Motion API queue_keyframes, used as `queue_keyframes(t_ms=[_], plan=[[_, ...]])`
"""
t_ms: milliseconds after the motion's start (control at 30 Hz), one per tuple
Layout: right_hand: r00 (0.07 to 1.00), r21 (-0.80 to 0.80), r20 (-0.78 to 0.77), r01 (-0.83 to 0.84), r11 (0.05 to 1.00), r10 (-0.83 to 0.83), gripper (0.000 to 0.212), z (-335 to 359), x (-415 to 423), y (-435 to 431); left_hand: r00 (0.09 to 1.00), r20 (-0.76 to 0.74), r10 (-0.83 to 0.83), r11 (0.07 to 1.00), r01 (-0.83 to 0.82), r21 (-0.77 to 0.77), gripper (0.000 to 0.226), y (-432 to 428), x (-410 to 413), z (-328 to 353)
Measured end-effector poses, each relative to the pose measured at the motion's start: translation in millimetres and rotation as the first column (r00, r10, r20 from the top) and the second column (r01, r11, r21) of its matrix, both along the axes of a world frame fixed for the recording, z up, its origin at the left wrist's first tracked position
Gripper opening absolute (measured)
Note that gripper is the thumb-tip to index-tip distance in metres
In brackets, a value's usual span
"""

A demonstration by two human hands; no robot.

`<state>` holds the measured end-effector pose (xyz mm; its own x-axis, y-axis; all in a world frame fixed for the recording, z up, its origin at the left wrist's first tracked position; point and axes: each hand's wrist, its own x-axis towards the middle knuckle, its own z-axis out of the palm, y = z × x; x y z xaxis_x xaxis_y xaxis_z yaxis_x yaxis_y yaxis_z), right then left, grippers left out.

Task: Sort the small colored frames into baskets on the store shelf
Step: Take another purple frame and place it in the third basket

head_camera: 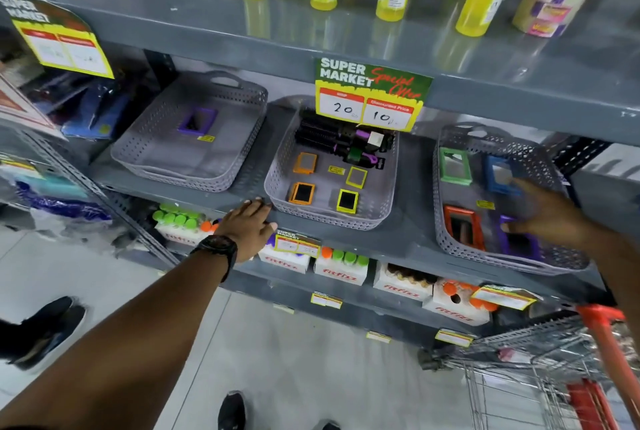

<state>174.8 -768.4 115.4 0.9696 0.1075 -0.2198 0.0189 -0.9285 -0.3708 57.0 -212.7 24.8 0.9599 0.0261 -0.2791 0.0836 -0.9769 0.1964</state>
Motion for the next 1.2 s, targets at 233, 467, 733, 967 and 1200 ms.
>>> queue_keyframes(t_ms=[233, 467, 733, 967, 1200], plan=[[0.958, 0.255, 0.277, -0.152, 0.955, 0.079, 0.079, 27.0, -14.6, 159.0, 0.997, 0.071, -0.004, 1.000, 0.005, -0.015, 0.067, 15.5, -4.7, 1.4], [0.900, 0.285, 0.287, -0.407, 0.868, 0.328, 0.071, 14.4, 2.7, 341.2, 0.959, 0.282, -0.004, 0.998, 0.020, -0.054, 0.061, 83.2, -17.4, 1.6], [0.838, 0.277, 0.333, -0.525, 0.805, 0.432, 0.068, 4.9, 37.5, 525.7, 0.937, 0.339, 0.080, 0.997, -0.075, -0.026, 0.056, 175.1, -24.1, -12.7], [0.783, 0.059, 0.220, -0.606, 0.793, 0.582, 0.088, -20.9, 97.7, 643.2, 0.945, 0.324, 0.039, 0.999, -0.047, 0.017, 0.061, 225.5, -22.3, -24.9], [0.759, 0.101, 0.160, -0.649, 0.754, 0.631, 0.094, -44.4, 149.3, 696.4, 0.906, 0.422, 0.017, 0.999, -0.030, 0.024, 0.060, 224.3, -25.7, -43.8]])
